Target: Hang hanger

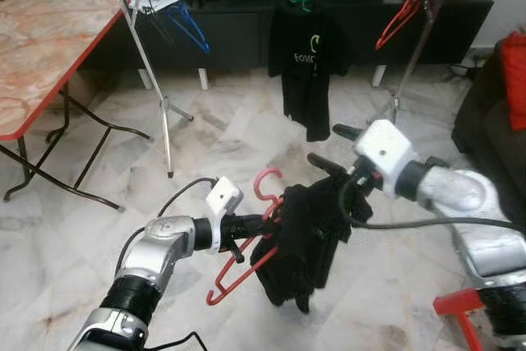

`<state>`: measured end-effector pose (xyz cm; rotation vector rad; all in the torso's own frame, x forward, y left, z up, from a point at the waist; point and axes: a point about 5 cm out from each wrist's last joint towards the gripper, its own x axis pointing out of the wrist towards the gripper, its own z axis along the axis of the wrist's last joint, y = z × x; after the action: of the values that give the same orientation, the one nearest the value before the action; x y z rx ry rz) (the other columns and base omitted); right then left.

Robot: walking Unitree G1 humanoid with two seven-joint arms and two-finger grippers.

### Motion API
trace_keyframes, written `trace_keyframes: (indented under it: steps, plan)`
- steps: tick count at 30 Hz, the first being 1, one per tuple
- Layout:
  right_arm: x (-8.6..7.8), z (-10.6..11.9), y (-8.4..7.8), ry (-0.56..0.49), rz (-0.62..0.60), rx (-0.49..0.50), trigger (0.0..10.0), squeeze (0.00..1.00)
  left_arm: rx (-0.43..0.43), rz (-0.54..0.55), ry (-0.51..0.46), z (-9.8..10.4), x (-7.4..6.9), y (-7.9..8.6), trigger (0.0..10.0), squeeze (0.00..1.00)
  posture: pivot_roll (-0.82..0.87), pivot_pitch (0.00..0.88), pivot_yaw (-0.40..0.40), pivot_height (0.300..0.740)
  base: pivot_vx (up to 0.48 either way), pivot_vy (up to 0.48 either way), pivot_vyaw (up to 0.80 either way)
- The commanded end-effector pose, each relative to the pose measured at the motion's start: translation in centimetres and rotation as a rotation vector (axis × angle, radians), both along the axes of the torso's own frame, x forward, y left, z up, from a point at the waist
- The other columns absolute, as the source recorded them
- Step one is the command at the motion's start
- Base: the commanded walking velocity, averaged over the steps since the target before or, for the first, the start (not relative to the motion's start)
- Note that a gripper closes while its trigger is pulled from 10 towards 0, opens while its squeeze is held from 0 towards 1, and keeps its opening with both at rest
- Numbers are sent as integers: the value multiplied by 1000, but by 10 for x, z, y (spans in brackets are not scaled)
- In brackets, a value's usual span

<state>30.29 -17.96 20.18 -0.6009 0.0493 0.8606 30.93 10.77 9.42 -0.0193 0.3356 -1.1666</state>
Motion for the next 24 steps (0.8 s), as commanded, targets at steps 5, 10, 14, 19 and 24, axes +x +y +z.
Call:
trace_keyframes:
  steps: [5,10,14,19,24]
  plan:
    - [-2,-10,-31,130,95,-166,10000,0,59,-108,-49,4,-4,6,10000,0,-101,81,56,740,0,0,0]
    - [3,-14,-41,163,139,-249,10000,0,71,-207,-84,8,-9,6,10000,0,-103,81,57,740,0,0,0]
    - [3,-17,-33,183,204,-236,10000,0,49,-203,-100,11,-7,2,10000,0,-104,81,58,740,0,0,0]
    - [-4,-28,-25,250,324,-245,10000,0,39,-223,-120,12,-8,-2,10000,0,-105,82,56,740,0,0,0]
    - [-12,-36,-23,343,432,-257,10000,0,54,-248,-132,13,-8,-1,10000,0,-103,82,53,740,0,0,0]
